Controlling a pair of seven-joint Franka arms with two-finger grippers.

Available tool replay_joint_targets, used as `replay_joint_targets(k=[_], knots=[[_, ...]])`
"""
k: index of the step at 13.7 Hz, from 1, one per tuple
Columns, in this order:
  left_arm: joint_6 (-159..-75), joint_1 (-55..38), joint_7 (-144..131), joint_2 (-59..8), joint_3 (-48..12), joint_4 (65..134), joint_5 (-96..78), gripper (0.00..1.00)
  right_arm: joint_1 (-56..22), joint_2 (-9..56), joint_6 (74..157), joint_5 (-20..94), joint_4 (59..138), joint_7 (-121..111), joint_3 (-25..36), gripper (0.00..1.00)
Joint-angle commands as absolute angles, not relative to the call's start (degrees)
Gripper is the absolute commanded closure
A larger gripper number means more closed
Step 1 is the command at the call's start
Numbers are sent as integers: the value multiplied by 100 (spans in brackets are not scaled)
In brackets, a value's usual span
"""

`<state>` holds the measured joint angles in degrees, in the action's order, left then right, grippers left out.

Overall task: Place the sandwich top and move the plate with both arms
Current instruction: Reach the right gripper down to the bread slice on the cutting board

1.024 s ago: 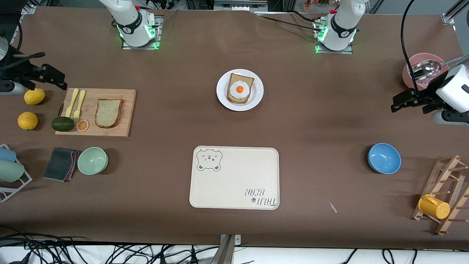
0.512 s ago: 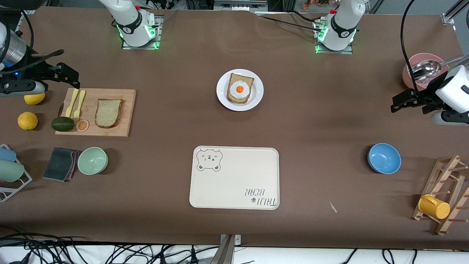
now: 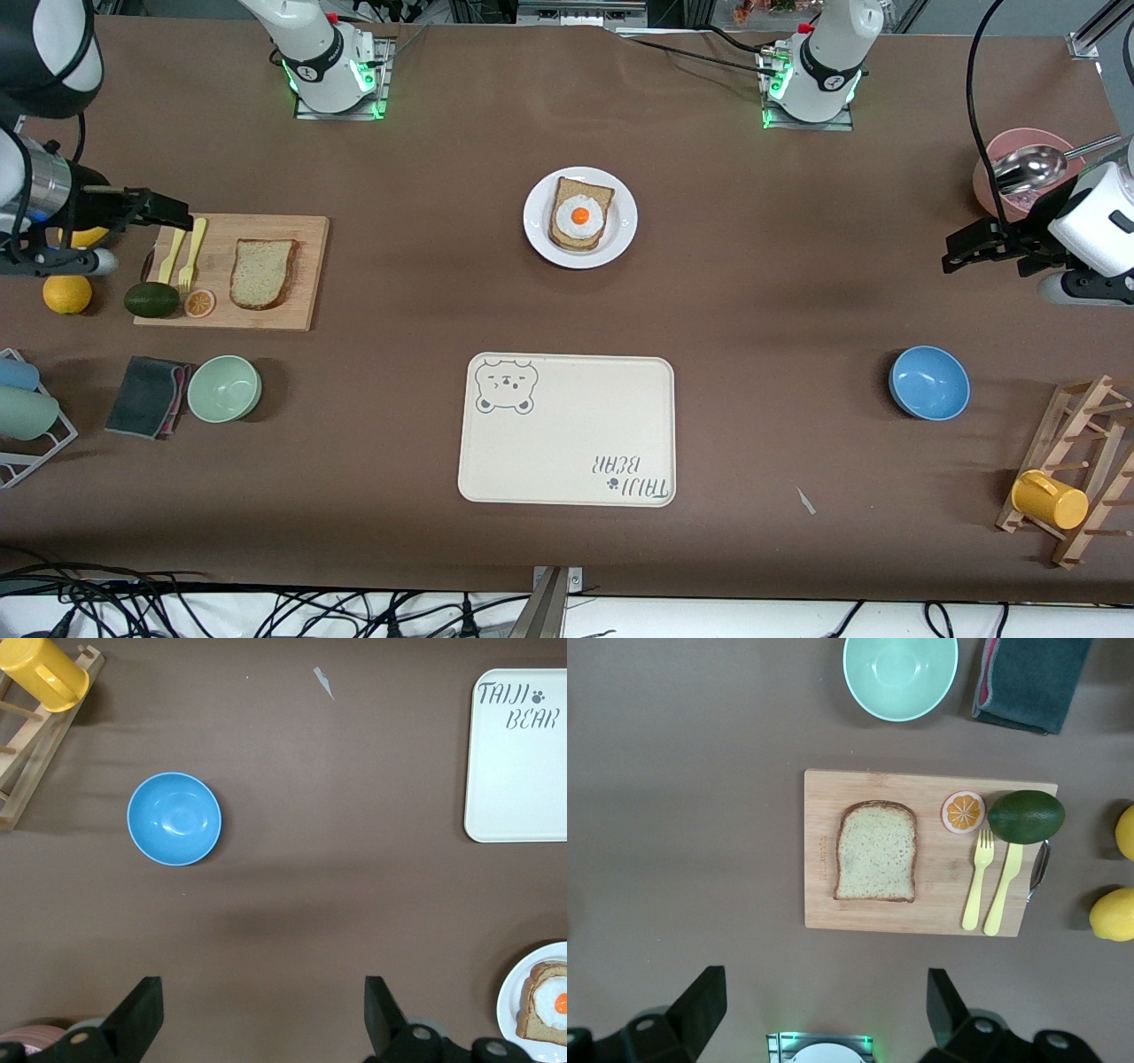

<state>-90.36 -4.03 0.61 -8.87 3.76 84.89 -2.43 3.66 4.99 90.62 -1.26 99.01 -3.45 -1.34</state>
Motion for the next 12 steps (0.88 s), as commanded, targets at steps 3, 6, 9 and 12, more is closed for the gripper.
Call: replay_joint_targets(k=[3, 6, 9, 12], knots=[[-9062, -387, 53, -975, 352, 8499, -290, 0, 325, 483, 9930, -378, 10422, -325, -167, 0], [-9062, -395, 53, -1028, 352, 8490, -290, 0, 299, 483, 10764, -413, 11107, 104, -193, 1], [-9062, -396, 53, -1028, 352, 8490, -290, 0, 247, 475, 11503, -764, 11697, 430, -237, 2], [-9062, -396, 53, -1028, 360, 8499, -290, 0, 27, 597, 12030, -1237, 12180, 1113, -237, 10]])
